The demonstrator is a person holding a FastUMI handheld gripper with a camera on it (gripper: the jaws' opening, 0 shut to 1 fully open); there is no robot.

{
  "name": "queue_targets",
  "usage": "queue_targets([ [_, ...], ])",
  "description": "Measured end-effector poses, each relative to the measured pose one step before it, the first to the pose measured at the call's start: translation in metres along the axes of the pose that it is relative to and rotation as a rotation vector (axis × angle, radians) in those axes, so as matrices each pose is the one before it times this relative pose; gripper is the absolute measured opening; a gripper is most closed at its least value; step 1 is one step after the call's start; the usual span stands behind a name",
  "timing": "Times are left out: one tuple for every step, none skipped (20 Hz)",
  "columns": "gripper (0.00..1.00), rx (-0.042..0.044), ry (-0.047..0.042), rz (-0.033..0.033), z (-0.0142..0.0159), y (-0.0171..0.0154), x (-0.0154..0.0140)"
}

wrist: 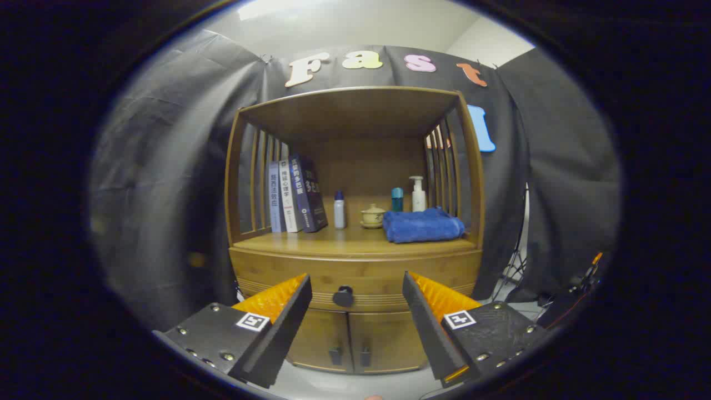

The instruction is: Pull open the drawer, take out the items inside it, and place them on the countertop above the cabinet.

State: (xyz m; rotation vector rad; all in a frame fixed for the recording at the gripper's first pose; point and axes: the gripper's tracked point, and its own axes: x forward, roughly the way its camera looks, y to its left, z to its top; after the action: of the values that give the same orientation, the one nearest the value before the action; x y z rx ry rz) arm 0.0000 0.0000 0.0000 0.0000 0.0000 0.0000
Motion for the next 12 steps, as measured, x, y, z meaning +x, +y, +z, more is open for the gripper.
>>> queue_targets([
  [0.98,0.0027,0.01471,0.00012,-0.00547,0.00798,-0.0001],
  [0.98,-0.00026,0.00816,0.00198,-0.00139,0.00631,-0.00099],
  [0.98,-0.00131,0.00294,-0.00588,-0.00001,0.00324,-0.00118],
  [0.99,0.00465,-0.00212,-0.00444,0.00255,0.00148,-0.00149],
  [0.98,0.0026,-0.00783,-0.00699,0.00273,0.00073,-0.00047],
  [0.98,-0.00087,-0.00493,-0.00697,0.00316,0.00069,-0.00031],
  [0.99,-0.00544,0.00252,-0.00644,0.00029,0.00001,-0.0004],
  [0.99,-0.00432,0.00408,-0.00364,-0.00019,0.00085,0.00137],
  [0.99,-0.00856,0.00107,0.00011,-0.00038,0.00207,0.00084],
  [0.99,-0.00421,0.00387,-0.00633,-0.00048,0.00015,0.00116],
  [0.99,0.00245,0.00808,-0.00443,-0.0045,-0.00016,0.00123],
  [0.99,0.00773,0.00454,0.00343,-0.00189,0.00175,0.00168],
])
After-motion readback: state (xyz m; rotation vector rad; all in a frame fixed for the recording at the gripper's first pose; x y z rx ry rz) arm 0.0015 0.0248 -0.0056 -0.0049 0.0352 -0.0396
